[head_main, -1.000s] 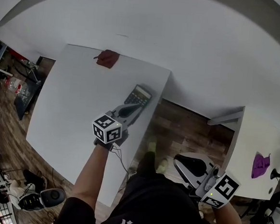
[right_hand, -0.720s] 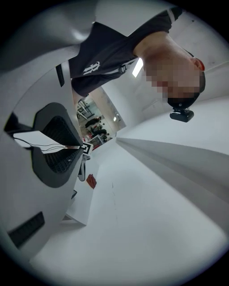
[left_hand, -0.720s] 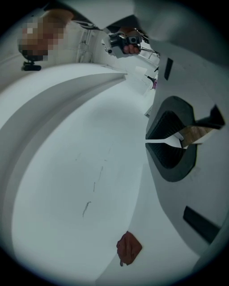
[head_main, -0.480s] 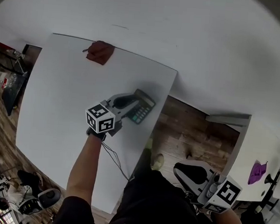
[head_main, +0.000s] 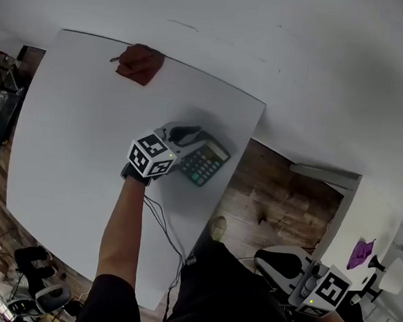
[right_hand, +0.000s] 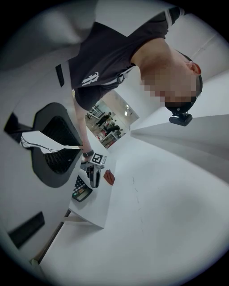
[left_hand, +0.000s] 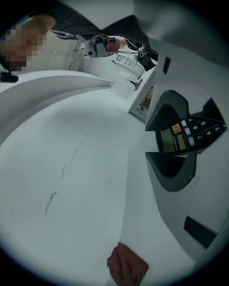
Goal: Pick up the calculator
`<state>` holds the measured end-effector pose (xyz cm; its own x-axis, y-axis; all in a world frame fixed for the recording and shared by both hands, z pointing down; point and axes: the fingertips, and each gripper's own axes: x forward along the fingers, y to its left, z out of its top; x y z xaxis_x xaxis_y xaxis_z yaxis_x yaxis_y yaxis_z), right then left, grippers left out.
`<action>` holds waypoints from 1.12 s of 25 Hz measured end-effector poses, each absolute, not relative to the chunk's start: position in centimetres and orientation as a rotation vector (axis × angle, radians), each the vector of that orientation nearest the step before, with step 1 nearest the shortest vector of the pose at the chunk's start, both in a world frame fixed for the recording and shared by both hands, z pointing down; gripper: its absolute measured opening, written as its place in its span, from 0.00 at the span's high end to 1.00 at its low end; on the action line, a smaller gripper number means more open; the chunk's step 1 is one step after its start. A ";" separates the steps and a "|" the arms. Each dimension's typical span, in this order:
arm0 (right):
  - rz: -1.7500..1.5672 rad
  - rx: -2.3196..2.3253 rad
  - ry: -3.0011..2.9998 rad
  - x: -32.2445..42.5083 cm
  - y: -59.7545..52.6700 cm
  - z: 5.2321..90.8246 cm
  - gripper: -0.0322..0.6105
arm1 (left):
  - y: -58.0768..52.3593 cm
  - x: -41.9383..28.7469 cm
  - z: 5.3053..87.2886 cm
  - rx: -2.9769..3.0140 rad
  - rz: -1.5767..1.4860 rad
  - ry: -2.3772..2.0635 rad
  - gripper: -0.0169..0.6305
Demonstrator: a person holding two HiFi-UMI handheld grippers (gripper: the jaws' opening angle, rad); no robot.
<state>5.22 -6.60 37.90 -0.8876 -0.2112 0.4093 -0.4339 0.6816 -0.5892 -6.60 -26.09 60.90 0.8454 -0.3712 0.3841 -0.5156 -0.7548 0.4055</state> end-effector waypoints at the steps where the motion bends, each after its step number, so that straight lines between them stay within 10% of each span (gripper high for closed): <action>1: 1.022 0.497 -2.578 5.0 -6.5 38.0 0.93 | -26.2 -6.4 61.4 2.517 0.403 -0.618 0.78; 28: 1.179 0.449 -2.510 5.0 -8.4 41.6 0.93 | -24.3 -2.4 65.7 2.537 0.836 0.256 0.77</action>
